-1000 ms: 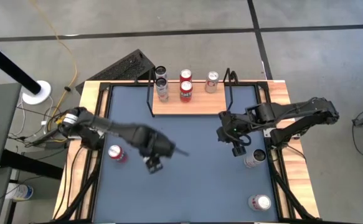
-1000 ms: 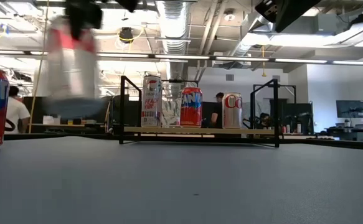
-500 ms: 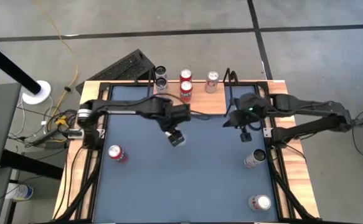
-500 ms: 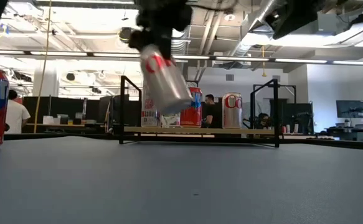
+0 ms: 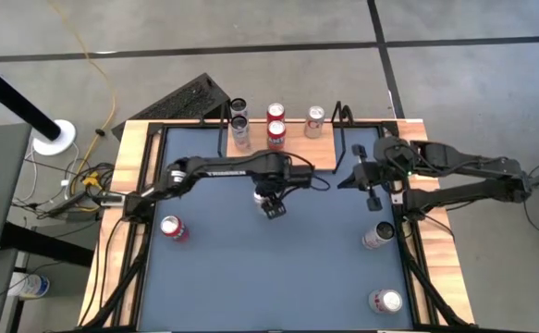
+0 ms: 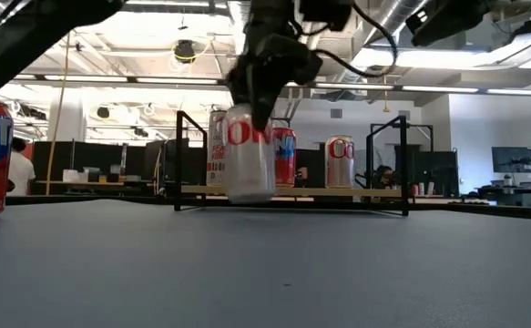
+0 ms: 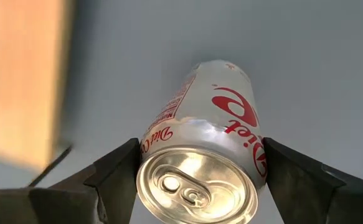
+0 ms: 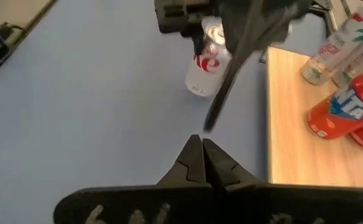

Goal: Place canned beverage on shelf
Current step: Put the left red-silver soda can on the shelf aligned with the other red-silver soda can

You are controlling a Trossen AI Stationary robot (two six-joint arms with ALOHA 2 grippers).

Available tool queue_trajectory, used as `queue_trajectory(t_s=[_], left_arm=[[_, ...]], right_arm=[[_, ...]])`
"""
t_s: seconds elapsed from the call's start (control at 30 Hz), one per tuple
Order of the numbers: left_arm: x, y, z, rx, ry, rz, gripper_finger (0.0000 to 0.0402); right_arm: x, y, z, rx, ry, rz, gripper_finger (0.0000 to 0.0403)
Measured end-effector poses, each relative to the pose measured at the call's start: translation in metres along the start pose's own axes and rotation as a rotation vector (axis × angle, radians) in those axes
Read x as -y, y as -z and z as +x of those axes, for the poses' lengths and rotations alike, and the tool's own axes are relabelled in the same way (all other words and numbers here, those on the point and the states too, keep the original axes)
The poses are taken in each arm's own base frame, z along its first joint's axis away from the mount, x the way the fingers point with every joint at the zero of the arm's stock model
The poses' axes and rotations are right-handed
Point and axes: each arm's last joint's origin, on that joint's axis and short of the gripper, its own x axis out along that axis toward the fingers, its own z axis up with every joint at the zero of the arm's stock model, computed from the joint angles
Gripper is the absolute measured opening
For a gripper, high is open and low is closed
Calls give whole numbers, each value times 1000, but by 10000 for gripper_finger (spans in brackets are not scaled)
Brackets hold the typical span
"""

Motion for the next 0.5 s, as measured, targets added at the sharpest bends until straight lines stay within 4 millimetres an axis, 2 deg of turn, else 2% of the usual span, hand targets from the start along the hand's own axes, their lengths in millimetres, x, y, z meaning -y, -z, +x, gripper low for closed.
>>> queue_trajectory(t_s=[0.13,0.3,0.5], left_arm=[[4,-2,13,-28,16,36,281],[6,-2,13,-33,77,36,288],[10,-2,14,-39,115,72,316]], right_arm=[[-1,0,2,-5,-7,-3,0],[-1,0,2,-10,-8,-6,0],[-1,1,2,-19,-11,-11,0]])
